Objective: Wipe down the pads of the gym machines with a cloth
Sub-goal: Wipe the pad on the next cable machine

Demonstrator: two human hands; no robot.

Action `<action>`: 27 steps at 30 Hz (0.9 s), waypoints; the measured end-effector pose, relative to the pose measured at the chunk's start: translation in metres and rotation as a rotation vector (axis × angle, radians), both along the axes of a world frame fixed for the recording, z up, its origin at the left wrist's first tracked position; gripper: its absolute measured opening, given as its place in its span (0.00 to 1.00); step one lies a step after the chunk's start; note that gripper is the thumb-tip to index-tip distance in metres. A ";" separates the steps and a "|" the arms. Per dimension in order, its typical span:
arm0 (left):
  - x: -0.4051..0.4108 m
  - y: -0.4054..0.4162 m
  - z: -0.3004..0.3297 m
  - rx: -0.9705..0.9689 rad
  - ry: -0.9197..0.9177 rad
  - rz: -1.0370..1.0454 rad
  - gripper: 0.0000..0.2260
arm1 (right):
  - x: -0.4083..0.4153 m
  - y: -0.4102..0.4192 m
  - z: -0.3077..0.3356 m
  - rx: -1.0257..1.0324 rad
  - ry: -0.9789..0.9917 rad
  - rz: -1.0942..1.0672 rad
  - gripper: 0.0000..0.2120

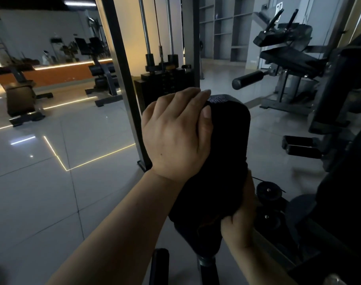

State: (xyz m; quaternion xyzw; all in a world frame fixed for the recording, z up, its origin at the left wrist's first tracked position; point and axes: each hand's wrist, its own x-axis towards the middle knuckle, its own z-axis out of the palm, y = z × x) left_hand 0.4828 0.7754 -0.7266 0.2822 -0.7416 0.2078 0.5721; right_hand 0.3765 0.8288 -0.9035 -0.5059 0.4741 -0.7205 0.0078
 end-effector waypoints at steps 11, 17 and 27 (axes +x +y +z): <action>0.001 0.003 0.002 0.037 0.008 0.004 0.17 | -0.001 -0.018 0.088 -0.098 -0.027 -0.235 0.22; 0.001 0.003 0.002 0.034 0.027 -0.011 0.17 | -0.004 -0.023 0.177 -0.075 0.152 -0.235 0.32; 0.001 0.003 0.001 0.042 0.076 -0.076 0.18 | 0.002 -0.014 0.043 -0.115 0.310 -0.354 0.27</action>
